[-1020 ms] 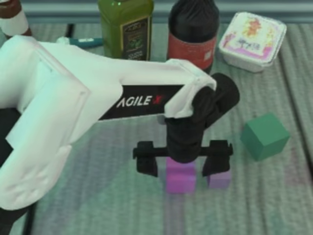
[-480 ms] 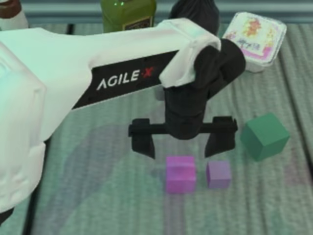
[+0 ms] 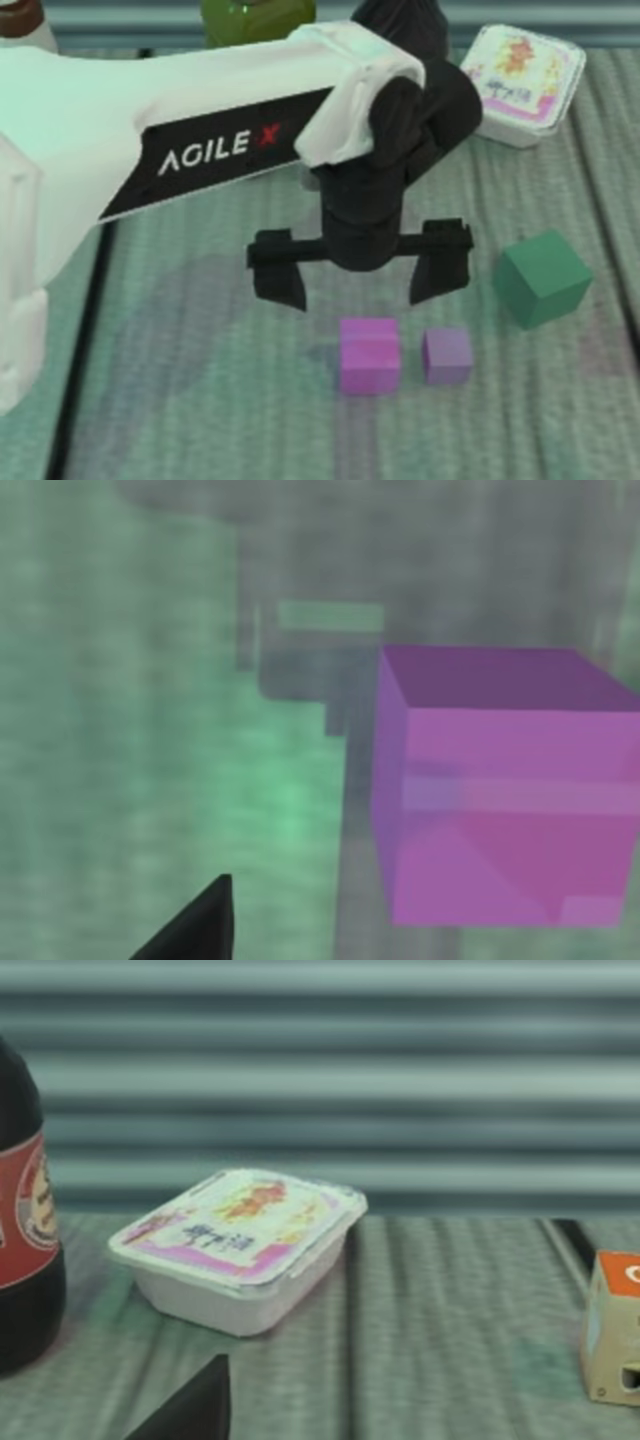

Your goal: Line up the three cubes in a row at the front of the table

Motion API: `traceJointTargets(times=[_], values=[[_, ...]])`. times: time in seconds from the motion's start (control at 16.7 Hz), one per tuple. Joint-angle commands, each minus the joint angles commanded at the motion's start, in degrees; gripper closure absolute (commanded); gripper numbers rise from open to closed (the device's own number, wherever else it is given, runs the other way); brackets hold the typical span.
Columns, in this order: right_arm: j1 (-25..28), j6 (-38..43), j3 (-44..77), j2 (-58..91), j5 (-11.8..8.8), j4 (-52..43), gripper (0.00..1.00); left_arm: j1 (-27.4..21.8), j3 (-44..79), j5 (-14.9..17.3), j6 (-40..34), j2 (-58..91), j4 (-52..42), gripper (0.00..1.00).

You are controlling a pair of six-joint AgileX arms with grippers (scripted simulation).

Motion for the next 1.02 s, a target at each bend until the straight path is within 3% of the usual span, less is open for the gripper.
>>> traceJointTargets(times=[0.42,1.02], values=[[3.98,-1.31,21.21,24.81,0.09,-14.65,0.00,11.53,-22.65,-0.51,7.41,-25.16,13.57,0.00],[11.69,-4.12,59.86,81.78,0.31,-44.26,0.00,33.97,-71.16,-0.13,29.62,-80.18,40.84,0.00]])
